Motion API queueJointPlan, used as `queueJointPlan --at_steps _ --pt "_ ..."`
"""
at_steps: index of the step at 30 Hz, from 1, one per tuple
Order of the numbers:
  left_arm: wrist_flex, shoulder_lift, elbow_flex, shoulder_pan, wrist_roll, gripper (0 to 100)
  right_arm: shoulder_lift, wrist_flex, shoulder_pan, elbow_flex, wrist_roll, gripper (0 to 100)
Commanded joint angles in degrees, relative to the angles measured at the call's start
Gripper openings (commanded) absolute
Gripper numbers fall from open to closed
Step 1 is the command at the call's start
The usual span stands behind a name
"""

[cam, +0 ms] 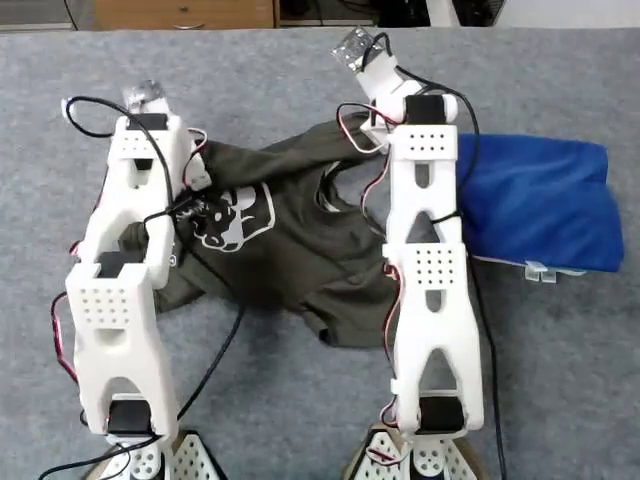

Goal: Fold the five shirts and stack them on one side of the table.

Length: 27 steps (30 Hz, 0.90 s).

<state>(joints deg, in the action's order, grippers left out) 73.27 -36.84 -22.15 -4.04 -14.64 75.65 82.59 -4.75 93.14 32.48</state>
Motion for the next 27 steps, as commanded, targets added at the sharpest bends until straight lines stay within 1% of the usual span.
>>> queueJointPlan --at_steps 1,4,6,9,12,14,16,19,21,24,27 --pt "5.89 0.66 -1.05 -0.53 -5.80 24 -0.92 -1.32 1.19 2.33 -0.44 0.2" --pt "11.87 4.35 -8.26 -3.60 -7.47 24 -0.92 -1.32 1.01 2.24 -0.18 0.2" --pt "15.47 7.16 -13.71 -4.04 -8.53 23 -0.92 -1.32 1.01 2.24 -0.09 0.2" --pt "20.40 11.30 -18.29 -2.02 -8.62 23 -0.84 -1.32 1.01 2.15 -0.09 0.2" --pt "23.12 13.93 -18.64 0.18 -8.53 23 -0.84 -1.32 1.10 2.07 0.00 0.2" --pt "22.77 14.73 -18.64 -0.35 -8.88 23 -0.84 -1.32 1.19 2.07 0.00 0.2" --pt "19.25 14.46 -18.64 -3.87 -10.73 23 -0.84 -1.32 1.19 2.07 0.00 0.2" --pt "12.75 11.91 -18.64 -10.90 -20.92 23 -0.84 -1.32 1.19 2.07 0.00 0.2" --pt "10.29 9.45 -18.73 -13.89 -26.46 23 -0.84 -1.32 1.19 2.07 0.00 0.2" --pt "9.58 5.14 -19.08 -15.30 -30.15 23 0.31 -1.49 1.10 2.33 0.09 0.2" --pt "9.58 1.10 -19.08 -14.24 -31.91 23 1.36 -2.90 0.92 2.33 0.09 0.2"
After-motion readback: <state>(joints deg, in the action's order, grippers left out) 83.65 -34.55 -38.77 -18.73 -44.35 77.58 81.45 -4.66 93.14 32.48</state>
